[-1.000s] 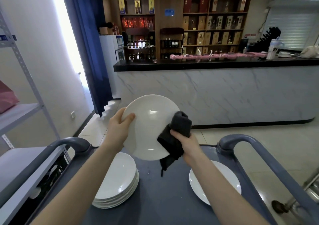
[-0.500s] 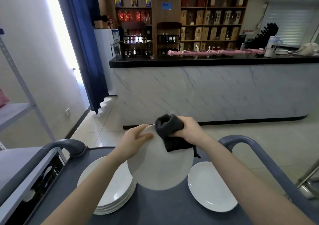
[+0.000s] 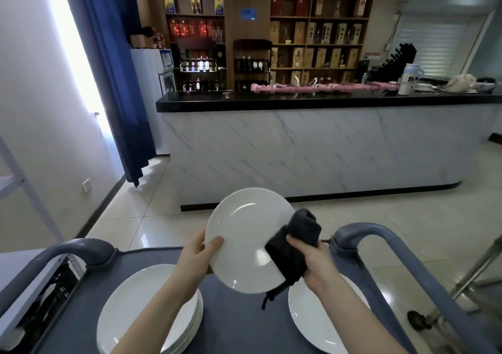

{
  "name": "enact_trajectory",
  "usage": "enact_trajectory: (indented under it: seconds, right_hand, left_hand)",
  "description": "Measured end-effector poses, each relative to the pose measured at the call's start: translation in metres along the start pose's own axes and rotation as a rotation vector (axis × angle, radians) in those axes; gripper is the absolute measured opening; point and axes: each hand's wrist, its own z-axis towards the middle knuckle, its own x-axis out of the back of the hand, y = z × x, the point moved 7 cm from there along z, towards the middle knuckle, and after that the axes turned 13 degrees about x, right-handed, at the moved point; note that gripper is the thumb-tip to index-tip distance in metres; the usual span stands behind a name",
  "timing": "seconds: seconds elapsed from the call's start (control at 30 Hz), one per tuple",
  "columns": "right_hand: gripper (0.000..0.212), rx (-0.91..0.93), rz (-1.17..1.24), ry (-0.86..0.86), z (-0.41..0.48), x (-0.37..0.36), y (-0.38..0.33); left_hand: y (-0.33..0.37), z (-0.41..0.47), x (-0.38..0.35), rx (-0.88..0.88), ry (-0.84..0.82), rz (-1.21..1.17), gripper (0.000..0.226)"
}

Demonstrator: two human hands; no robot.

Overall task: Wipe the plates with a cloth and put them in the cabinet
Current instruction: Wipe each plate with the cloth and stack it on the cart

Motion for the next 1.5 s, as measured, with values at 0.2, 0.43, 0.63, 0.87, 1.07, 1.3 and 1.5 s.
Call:
enact_trajectory:
  seconds: [0.2,0.43,0.63,0.87,1.07,1.3,1.5]
  right_hand:
    - [0.026,0.266,-0.711,-0.317,0.013,-0.014,-0.049]
    - [0.026,0.578,-1.005,-0.550,0.017,-0.073,-0.072]
    - [0.028,0.261,-0.532,-0.223,0.015,-0.020,-0.042]
    - [0.035,-0.101,-0.027,-0.145,-0.024,0.002,0.033]
    - [0.042,0.179,-0.481,-0.206,0.005,0.007,-0.030]
    - [0.027,0.491,-0.991,-0.419,0.015,-0.048,-0.074]
    - [0.025,0.196,-0.095,0.012,0.001,-0.001,-0.031]
  left_hand:
    - [0.020,0.009,-0.012,-0.079,-0.107,0.470,0.019]
    - [0.039,0.011,-0.036,-0.284,-0.035,0.635,0.013]
    - [0.040,0.013,-0.013,-0.225,0.067,0.280,0.014]
    - [0.036,0.011,-0.019,-0.167,0.058,-0.010,0.019]
    - [0.043,0.011,-0.023,-0.177,-0.052,0.239,0.017]
    - [0.059,0.011,-0.047,-0.243,-0.153,0.567,0.011]
    - [0.031,0.004,-0.012,-0.165,-0.051,0.140,0.026]
